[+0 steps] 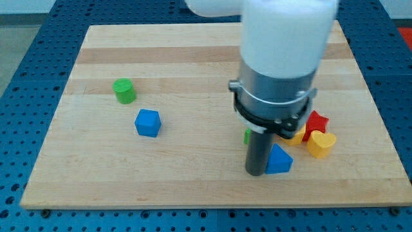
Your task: Push the cube horizontal to the green star
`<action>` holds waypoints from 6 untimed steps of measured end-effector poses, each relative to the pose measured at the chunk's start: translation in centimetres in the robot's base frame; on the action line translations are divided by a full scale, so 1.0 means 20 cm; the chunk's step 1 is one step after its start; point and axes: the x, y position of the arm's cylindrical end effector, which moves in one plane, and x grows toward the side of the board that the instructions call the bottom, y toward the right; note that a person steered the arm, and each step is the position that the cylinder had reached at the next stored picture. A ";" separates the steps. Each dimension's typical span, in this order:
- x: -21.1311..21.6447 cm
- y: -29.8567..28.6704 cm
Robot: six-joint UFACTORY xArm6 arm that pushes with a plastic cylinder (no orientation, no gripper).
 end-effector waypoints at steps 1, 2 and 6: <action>0.00 -0.03; 0.01 -0.39; -0.50 -1.24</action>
